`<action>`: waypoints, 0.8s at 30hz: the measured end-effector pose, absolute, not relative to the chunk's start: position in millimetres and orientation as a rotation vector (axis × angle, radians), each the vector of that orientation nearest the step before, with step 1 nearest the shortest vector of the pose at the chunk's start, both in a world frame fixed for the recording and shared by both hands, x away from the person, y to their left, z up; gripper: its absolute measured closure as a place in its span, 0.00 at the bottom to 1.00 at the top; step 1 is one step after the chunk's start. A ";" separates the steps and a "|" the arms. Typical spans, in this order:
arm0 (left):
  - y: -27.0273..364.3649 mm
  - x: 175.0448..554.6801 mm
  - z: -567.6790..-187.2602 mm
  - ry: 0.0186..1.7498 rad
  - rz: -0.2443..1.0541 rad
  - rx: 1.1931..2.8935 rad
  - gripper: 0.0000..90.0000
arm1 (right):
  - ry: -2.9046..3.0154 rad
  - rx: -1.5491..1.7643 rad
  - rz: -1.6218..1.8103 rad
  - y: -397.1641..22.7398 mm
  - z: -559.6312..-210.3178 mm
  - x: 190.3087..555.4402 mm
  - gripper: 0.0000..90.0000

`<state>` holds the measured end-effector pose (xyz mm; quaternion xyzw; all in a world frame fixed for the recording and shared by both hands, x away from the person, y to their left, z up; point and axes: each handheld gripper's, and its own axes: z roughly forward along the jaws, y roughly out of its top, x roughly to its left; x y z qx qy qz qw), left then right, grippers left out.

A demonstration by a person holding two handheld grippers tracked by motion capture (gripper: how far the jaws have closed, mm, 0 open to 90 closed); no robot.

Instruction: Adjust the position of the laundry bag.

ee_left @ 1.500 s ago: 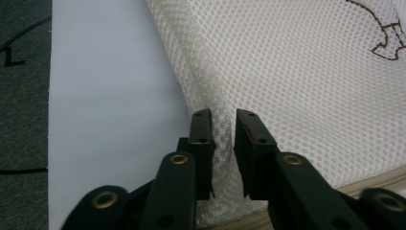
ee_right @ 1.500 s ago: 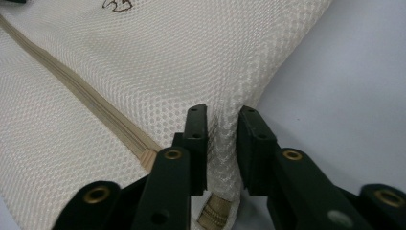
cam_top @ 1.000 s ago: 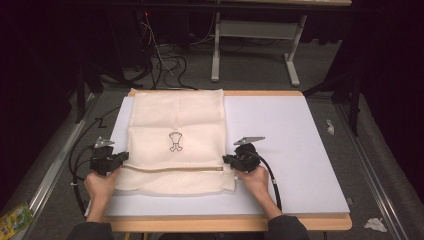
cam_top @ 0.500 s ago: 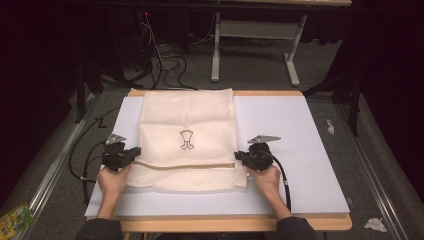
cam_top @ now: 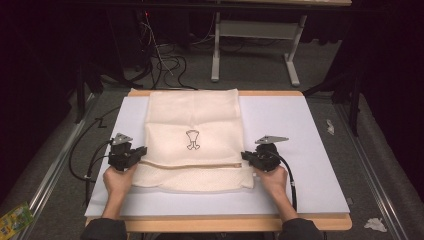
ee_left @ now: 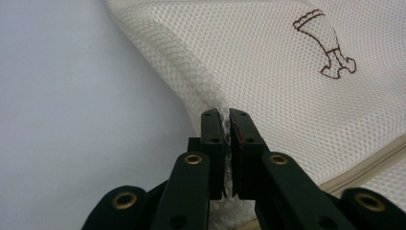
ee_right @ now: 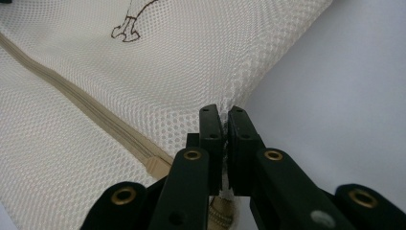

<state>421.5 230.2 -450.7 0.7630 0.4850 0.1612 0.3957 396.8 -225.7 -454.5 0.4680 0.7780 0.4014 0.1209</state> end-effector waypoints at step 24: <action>197.4 423.9 -446.3 1.155 0.379 1.934 0.95 | 2.201 1.406 1.153 -263.9 -450.0 385.4 0.98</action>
